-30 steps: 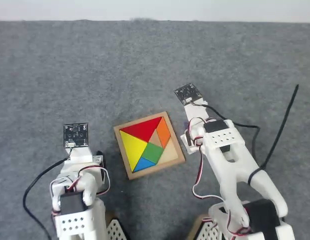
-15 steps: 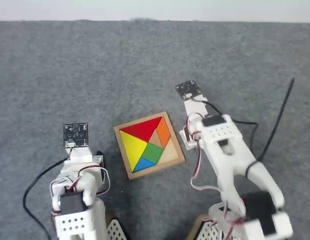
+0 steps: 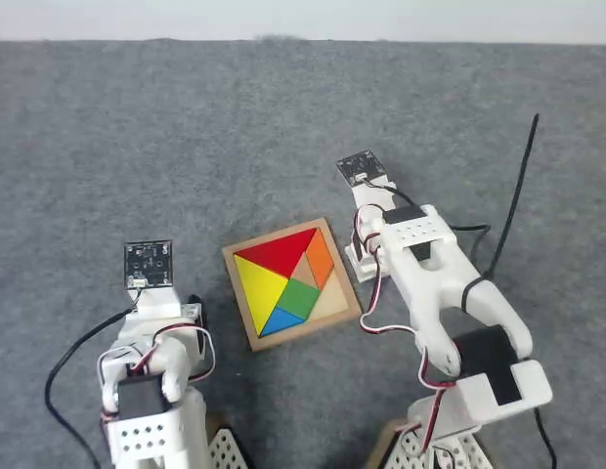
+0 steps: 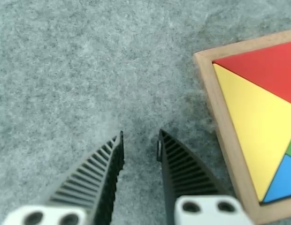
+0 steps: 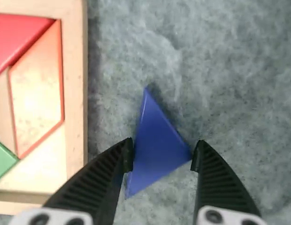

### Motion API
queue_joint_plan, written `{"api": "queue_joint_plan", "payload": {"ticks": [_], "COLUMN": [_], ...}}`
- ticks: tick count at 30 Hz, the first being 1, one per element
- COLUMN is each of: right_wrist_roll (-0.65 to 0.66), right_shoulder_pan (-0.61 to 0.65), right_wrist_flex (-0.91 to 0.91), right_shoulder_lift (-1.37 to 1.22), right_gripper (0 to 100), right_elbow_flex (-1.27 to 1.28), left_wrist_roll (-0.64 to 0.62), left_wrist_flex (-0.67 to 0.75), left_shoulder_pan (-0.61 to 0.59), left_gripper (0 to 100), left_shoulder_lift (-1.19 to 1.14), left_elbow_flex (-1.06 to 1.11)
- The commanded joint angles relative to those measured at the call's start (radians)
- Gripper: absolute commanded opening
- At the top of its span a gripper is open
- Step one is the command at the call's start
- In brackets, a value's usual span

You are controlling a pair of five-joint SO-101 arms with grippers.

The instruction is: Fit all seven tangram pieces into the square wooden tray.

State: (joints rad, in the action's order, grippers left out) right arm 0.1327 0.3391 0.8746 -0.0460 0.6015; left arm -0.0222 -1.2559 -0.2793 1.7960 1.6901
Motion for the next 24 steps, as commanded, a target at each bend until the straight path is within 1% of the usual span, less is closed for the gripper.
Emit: {"api": "queue_joint_plan", "payload": {"ticks": [1, 8, 14, 24], "right_wrist_roll": [-0.011, -0.012, -0.008, -0.014], "right_shoulder_pan": [-0.012, -0.012, -0.021, -0.031], "right_wrist_flex": [0.018, 0.051, 0.001, 0.008], "right_shoulder_lift": [0.004, 0.002, 0.010, 0.012], "right_gripper": [21.0, 21.0, 21.0, 21.0], "right_elbow_flex": [-0.054, -0.054, 0.000, 0.005], "left_wrist_roll": [0.005, 0.005, 0.005, 0.005], "left_wrist_flex": [-0.002, -0.002, -0.002, -0.002], "left_shoulder_pan": [-0.005, -0.005, -0.005, -0.005], "left_gripper": [11, 11, 11, 11], "left_shoulder_lift": [0.014, 0.014, 0.014, 0.014], "left_elbow_flex": [-0.005, -0.005, -0.005, -0.005]}}
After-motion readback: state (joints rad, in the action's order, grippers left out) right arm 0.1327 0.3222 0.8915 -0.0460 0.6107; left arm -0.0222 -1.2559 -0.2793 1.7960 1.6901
